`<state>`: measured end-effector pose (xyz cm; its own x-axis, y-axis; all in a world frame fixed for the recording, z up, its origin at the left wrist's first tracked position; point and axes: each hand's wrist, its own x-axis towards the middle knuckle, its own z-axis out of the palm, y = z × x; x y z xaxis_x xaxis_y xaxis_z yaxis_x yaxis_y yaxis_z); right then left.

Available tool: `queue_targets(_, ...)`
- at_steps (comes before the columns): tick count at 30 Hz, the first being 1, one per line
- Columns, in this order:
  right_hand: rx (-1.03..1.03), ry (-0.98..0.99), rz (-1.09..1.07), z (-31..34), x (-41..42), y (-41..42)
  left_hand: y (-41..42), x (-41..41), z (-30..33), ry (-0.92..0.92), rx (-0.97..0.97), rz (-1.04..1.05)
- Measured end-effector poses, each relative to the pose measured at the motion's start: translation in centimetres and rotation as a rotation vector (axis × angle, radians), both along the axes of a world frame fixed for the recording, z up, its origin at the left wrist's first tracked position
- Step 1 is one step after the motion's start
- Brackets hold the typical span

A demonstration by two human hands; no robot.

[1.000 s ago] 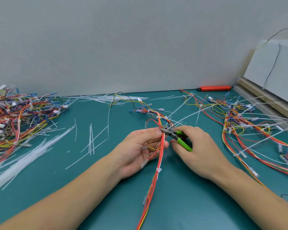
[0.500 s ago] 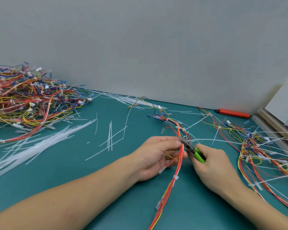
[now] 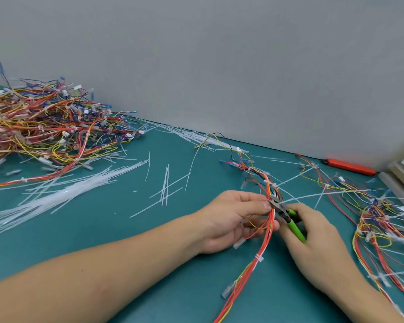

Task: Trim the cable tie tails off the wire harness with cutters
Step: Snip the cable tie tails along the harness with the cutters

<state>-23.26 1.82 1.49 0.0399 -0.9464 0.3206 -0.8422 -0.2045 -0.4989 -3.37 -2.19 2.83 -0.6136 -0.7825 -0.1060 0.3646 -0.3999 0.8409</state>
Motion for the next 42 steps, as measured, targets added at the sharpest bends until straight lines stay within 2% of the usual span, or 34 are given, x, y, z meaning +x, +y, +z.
queue_targets(7,-0.015,0.049,-0.01,0.28,0.29,-0.08,0.0,-0.01,-0.1,-0.015,0.0,0.007)
queue_targets(14,0.044,-0.004,-0.026,0.48,-0.09,-0.08,-0.04,0.01,0.01,-0.034,-0.011,0.003)
queue_targets(21,-0.01,-0.06,-0.007,0.19,-0.19,0.27,-0.05,0.05,-0.1,-0.027,-0.007,-0.015)
queue_targets(33,-0.007,-0.045,0.048,0.49,-0.26,0.01,0.0,-0.04,-0.09,-0.031,0.0,-0.011)
queue_targets(42,0.009,-0.048,-0.023,0.08,-0.4,-0.32,-0.16,-0.16,-0.34,-0.04,-0.035,-0.013)
